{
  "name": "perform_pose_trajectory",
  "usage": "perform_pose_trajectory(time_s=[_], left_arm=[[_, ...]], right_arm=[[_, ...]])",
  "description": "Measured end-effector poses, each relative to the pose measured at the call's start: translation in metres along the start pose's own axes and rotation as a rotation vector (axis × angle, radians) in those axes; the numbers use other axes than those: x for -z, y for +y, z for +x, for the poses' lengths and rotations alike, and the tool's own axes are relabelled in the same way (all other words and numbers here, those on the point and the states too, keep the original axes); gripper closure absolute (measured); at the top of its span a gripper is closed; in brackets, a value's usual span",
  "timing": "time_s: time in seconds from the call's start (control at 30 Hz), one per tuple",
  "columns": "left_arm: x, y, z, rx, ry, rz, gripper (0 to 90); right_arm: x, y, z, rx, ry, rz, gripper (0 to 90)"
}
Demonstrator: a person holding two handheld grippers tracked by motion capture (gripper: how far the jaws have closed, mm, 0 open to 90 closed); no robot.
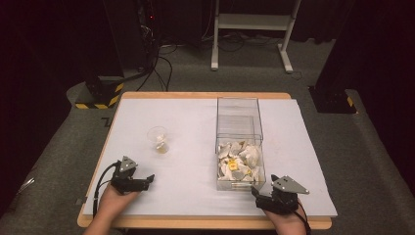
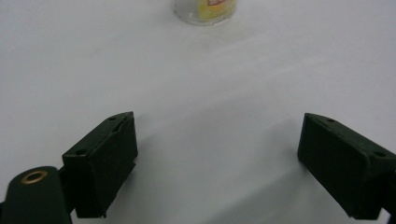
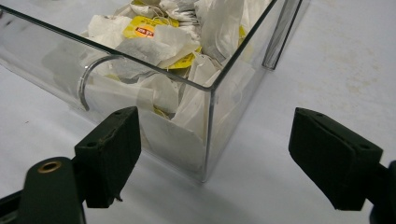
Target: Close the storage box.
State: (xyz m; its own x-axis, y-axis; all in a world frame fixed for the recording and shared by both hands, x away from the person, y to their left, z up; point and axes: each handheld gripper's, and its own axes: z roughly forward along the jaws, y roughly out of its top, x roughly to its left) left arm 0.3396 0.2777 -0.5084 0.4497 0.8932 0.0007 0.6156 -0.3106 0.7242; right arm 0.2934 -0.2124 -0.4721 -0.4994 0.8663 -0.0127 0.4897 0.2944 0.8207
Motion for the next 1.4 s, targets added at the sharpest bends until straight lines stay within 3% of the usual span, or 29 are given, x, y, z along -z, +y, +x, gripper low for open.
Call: perform_pose_trajectory(time_s=[0.5, 1.4], left_arm=[[0.000, -0.001, -0.001, 0.003, 0.008, -0.007, 12.8], [0.000, -0.002, -0.003, 0.008, 0.027, -0.013, 12.6]], right_arm=[[-0.006, 0.004, 0.002, 0.002, 0.010, -0.002, 14.3], [-0.028, 0.015, -0.019, -0.050, -0.007, -0.026, 12.9]])
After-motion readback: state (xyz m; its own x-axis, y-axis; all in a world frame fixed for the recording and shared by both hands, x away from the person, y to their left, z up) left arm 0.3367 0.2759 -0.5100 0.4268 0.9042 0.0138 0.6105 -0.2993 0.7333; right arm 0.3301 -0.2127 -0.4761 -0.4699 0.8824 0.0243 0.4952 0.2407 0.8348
